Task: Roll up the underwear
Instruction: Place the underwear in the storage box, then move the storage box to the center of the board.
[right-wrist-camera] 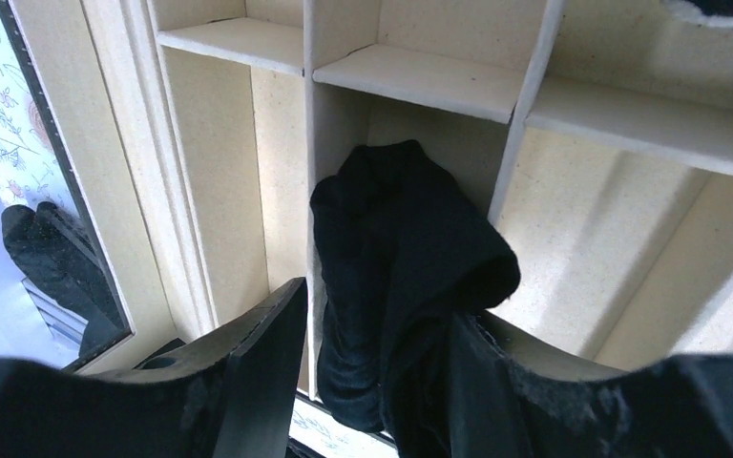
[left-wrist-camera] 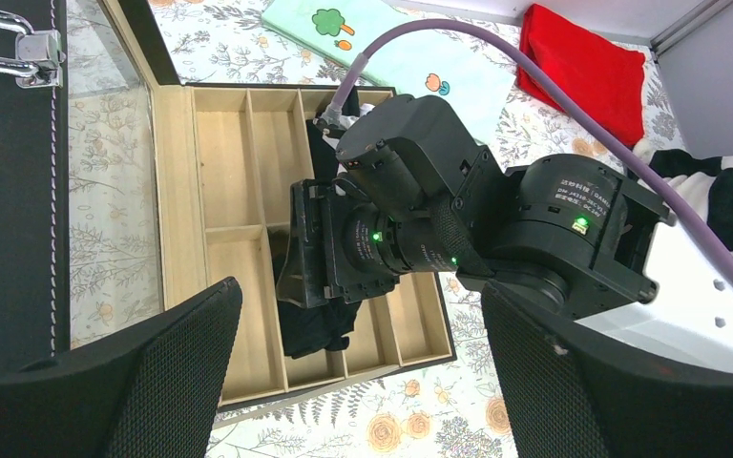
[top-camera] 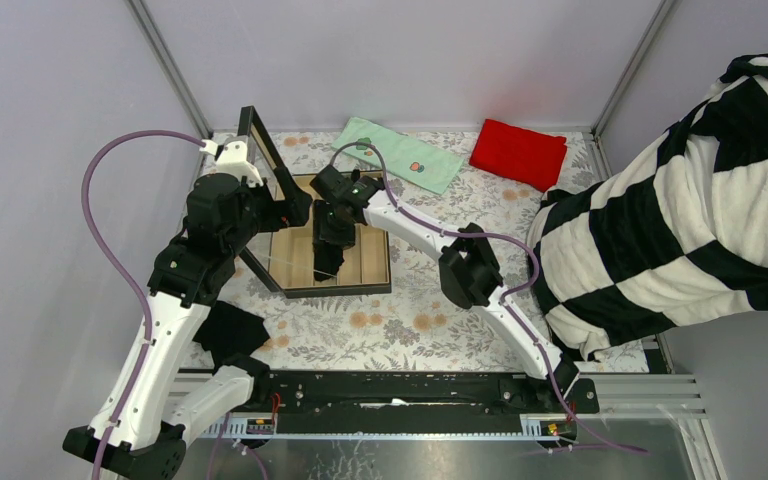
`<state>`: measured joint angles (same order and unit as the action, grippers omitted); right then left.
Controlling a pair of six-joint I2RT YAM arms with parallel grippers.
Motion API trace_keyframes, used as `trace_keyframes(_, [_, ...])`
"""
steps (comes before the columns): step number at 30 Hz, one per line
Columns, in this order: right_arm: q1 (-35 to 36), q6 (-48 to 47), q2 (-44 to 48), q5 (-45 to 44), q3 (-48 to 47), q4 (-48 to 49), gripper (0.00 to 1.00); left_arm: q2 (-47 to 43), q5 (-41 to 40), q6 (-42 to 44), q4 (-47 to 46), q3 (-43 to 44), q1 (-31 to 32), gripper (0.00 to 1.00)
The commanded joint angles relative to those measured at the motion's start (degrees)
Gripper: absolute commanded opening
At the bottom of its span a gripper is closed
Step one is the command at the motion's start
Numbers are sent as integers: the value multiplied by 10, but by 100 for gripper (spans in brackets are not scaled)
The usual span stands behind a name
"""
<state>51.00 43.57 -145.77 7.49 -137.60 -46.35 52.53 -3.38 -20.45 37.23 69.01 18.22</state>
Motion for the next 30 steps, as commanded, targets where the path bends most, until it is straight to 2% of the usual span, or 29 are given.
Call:
trace_keyframes(1, [0, -13, 54, -34, 4, -11, 58, -3, 7, 1, 6, 7, -5, 99])
trace_keyframes(8, [-10, -37, 97, -68, 18, -34, 59, 1, 10, -2, 7, 12, -5, 99])
trace_keyframes(12, [-19, -48, 145, -96, 72, -36, 58, 3, 8, -4, 8, 14, -5, 99])
trace_keyframes(17, [-46, -49, 281, -148, 276, 44, 56, 3, 8, -4, 13, 10, -6, 99])
trace_keyframes(23, [-89, -55, 425, -195, 476, 91, 55, 4, 17, -2, 15, 14, -6, 99])
trace_keyframes(30, [-102, -60, 491, -177, 630, 105, 53, 12, 15, 2, 26, 27, -6, 99])
